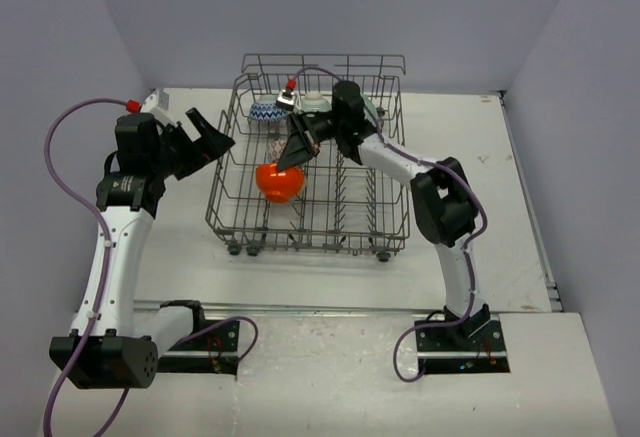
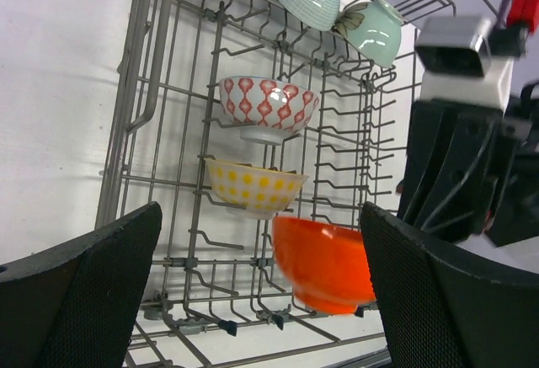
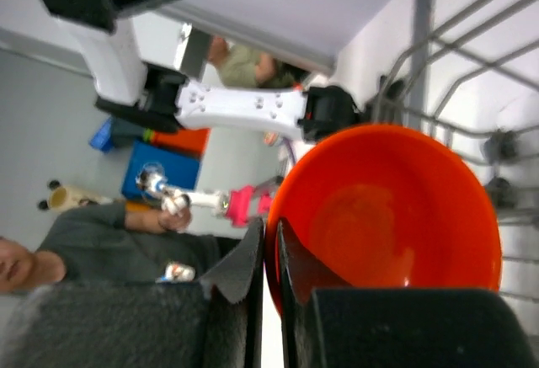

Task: Unload the bowls from the dish rack

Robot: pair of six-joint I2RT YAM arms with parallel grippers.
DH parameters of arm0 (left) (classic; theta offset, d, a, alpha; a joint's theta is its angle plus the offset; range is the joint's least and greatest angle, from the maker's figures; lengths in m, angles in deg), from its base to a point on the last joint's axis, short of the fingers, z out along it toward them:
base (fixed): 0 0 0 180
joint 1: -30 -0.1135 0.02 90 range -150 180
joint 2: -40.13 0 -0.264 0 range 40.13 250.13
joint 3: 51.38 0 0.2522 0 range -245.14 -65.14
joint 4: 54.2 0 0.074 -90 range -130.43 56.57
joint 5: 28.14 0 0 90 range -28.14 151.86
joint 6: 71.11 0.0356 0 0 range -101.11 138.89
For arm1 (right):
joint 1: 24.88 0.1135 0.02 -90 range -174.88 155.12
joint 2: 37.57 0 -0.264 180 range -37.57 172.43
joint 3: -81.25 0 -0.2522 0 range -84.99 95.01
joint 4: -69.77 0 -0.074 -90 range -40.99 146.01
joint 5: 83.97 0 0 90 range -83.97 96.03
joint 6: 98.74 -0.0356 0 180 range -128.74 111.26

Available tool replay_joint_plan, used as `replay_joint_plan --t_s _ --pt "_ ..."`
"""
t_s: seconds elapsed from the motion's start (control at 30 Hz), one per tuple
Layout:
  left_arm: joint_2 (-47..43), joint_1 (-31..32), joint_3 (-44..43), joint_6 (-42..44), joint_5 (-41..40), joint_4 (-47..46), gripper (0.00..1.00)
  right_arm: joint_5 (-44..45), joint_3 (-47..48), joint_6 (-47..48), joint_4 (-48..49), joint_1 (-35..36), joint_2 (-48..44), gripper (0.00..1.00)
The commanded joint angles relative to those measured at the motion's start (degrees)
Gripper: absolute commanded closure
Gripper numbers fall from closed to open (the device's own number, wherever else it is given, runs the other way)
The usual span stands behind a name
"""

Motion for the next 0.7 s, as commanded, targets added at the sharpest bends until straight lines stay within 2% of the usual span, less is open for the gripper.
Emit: replay_joint_plan --t_s 0.0,0.03,0.07,0.13,0.33,0.37,0.47,0.6,0.67 --pt "-1.64 -0.59 0.79 -0.55 0.83 -2.41 0.0 5.79 24.03 52.37 -70.0 -2.38 -4.75 1.0" --pt "-1.99 -0.59 0.97 -0.73 1.0 -2.59 0.0 9.13 31.49 58.32 -80.0 -2.82 -1.77 1.0" --pt "-2.25 -0.59 1.32 -0.99 1.09 -2.85 0.0 8.55 33.83 58.55 -81.58 -4.74 0.69 1.0" --pt "-2.52 -0.68 1.41 -1.17 1.27 -2.94 0.0 10.46 28.59 57.66 -78.08 -6.24 -2.34 1.0" --pt "-2.87 -0.59 1.49 -0.9 0.83 -2.59 0.0 28.55 27.09 69.43 -87.21 -9.76 -9.73 1.0" --pt "-2.96 -0.59 2.02 -0.99 1.0 -2.68 0.0 35.81 25.17 69.97 -88.44 -10.29 -10.79 1.0" --pt "-3.31 -0.59 3.42 -1.34 0.83 -3.82 0.0 48.31 20.78 70.42 -87.58 -11.78 -15.88 1.0" --pt "-3.13 -0.5 5.01 -0.99 -0.22 -5.58 0.0 70.88 11.01 67.87 -84.94 -15.99 -23.34 1.0" --pt "-3.22 -0.5 5.1 0.06 -1.18 -6.55 0.0 76.91 7.69 67.34 -84.15 -19.41 -25.81 1.0"
